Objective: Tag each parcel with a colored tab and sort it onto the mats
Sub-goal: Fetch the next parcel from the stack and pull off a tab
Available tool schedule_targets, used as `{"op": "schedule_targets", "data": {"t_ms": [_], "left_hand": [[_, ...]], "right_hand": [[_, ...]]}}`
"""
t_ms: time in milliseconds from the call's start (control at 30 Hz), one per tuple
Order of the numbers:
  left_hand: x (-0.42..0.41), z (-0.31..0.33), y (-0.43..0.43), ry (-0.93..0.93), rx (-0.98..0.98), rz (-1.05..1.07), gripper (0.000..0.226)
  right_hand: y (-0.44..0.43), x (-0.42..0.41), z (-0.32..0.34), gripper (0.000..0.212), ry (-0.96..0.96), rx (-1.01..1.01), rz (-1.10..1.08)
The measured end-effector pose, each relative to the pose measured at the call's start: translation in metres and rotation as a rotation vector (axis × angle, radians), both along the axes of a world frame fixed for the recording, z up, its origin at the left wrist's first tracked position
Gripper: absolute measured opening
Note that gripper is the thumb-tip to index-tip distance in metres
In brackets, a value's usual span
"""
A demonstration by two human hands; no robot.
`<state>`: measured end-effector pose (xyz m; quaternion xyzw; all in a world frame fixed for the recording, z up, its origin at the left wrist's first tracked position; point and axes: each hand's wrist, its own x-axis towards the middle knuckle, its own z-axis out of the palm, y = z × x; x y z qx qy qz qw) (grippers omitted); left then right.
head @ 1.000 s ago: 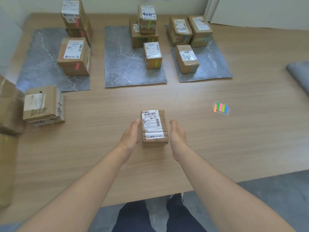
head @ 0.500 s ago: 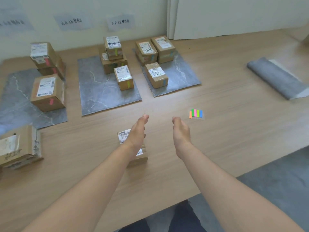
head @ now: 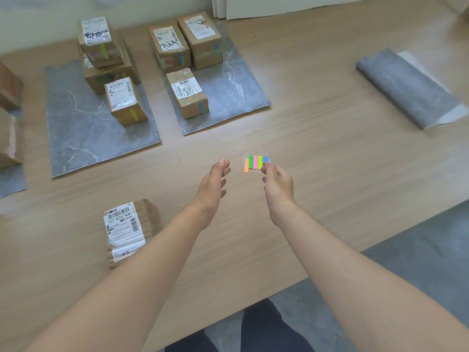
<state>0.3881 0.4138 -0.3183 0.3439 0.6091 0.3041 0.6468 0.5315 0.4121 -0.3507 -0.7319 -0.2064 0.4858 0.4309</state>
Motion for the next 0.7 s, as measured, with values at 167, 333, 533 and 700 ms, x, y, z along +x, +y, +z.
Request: {"op": "schedule_targets", "data": {"t_ms": [167, 333, 533, 700], "left_hand": [[0.034, -0.021, 0.021, 0.022, -0.038, -0.006, 0.055], [0.057, -0.039, 0.037, 0.021, -0.072, 0.002, 0.053], [0.069, -0.061, 0.056, 0.021, -0.125, 0.052, 0.05], [0.075, -0.071, 0.065, -0.007, -0.174, 0.079, 0.046]], "right_hand": [[0.018, 0.033, -0.026, 0.024, -0.072, 0.03, 0.101], [0.042, 0.061, -0.062, 0.024, -0.353, 0.049, 0.314], [0.083, 0.077, -0.101, 0.025, -0.624, 0.127, 0.672], [0.107, 0.071, -0.118, 0.026, -0.672, 0.156, 0.824]]}}
